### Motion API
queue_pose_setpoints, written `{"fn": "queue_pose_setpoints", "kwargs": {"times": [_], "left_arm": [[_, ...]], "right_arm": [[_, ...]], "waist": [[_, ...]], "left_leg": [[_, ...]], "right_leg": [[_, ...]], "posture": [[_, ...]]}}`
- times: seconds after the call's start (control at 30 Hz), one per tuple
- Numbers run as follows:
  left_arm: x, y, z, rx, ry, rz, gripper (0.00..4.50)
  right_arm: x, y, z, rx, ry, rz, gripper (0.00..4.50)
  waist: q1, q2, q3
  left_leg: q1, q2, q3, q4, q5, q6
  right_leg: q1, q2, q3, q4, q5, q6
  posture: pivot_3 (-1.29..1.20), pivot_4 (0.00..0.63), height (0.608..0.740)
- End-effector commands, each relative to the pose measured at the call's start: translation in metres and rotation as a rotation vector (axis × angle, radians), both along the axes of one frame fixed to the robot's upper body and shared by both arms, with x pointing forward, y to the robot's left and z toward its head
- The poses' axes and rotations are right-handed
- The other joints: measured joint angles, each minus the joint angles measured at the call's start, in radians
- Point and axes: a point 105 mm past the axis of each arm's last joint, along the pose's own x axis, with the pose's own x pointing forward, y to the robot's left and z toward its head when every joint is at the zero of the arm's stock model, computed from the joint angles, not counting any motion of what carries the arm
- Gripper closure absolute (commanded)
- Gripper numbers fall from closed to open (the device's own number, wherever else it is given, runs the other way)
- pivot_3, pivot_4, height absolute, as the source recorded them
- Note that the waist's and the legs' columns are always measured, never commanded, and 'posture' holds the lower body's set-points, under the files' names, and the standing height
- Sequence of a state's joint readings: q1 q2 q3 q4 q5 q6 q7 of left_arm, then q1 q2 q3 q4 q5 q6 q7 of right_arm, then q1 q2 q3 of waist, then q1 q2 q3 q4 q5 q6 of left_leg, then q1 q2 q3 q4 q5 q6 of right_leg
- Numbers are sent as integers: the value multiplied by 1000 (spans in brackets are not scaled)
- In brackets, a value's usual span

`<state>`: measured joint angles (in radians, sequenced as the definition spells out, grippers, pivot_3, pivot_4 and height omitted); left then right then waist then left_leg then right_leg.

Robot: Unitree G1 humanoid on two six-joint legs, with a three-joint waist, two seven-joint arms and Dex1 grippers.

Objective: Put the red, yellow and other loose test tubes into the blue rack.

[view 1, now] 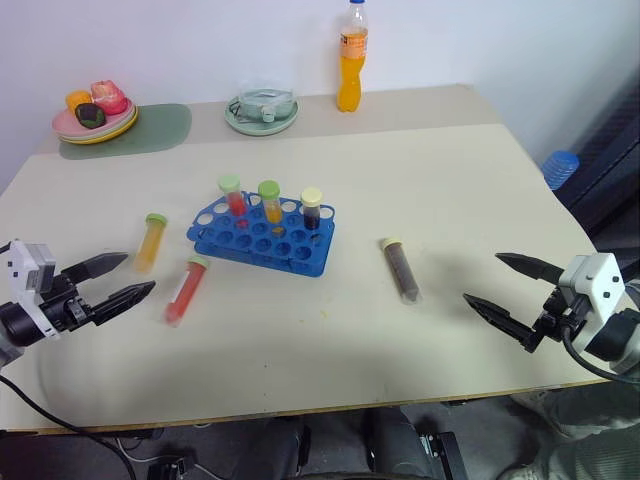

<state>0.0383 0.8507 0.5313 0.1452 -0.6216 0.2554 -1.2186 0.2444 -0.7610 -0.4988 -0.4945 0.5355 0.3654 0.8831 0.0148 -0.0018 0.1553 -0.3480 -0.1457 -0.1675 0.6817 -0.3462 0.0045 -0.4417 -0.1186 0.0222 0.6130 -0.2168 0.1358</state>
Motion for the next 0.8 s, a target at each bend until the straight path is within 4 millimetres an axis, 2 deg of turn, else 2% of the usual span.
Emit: {"fn": "queue_pose_setpoints", "kwargs": {"times": [0.03, 0.4, 0.7, 0.8], "left_arm": [[0, -1, 13, 7, -56, -11, 74], [2, -2, 15, 5, -77, 1, 74], [5, -8, 18, -7, -98, -4, 74], [7, -18, 18, -23, -100, -36, 74]], "right_arm": [[1, 6, 10, 2, -41, 20, 0], [10, 18, 27, 45, -118, 54, 0], [14, 11, 28, 50, -147, 38, 0], [15, 10, 30, 60, -163, 44, 0]], "waist": [[0, 0, 0], [2, 0, 0], [0, 0, 0], [0, 0, 0]], "left_leg": [[0, 0, 0, 0, 0, 0], [0, 0, 0, 0, 0, 0], [0, 0, 0, 0, 0, 0], [0, 0, 0, 0, 0, 0]], "right_leg": [[0, 0, 0, 0, 0, 0], [0, 0, 0, 0, 0, 0], [0, 0, 0, 0, 0, 0], [0, 0, 0, 0, 0, 0]], "posture": [[0, 150, 740], [0, 150, 740], [0, 150, 740], [0, 150, 740]]}}
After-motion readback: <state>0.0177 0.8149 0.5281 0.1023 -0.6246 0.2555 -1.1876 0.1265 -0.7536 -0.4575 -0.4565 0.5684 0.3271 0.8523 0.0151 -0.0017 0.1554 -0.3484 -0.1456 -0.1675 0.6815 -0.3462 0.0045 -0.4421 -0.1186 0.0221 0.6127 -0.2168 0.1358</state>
